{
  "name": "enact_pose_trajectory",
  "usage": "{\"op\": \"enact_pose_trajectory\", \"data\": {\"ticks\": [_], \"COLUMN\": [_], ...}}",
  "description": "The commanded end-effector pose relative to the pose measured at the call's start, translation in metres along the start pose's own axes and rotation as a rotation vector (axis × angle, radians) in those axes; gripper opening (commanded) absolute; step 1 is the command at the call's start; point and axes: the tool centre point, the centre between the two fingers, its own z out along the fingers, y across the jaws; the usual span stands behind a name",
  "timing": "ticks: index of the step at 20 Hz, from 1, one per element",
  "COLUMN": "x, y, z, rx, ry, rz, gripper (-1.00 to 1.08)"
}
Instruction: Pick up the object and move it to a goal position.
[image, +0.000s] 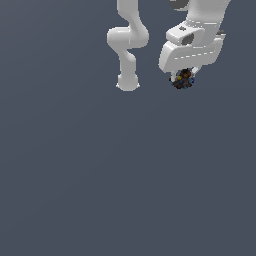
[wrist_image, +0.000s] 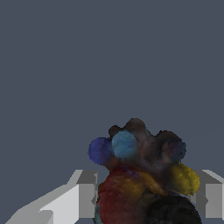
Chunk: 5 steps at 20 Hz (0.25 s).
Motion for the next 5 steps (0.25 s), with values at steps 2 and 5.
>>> {"op": "enact_pose_trajectory", "data": {"ticks": [2, 5], "x": [0.0001, 0.0002], "y": [-0.0075, -0.0095], "z": [-0.0099, -0.0122], "rx": [0.001, 0.001], "ry": [0.000, 0.000], "rz": [0.001, 0.001], "gripper": [-1.00, -1.00]}}
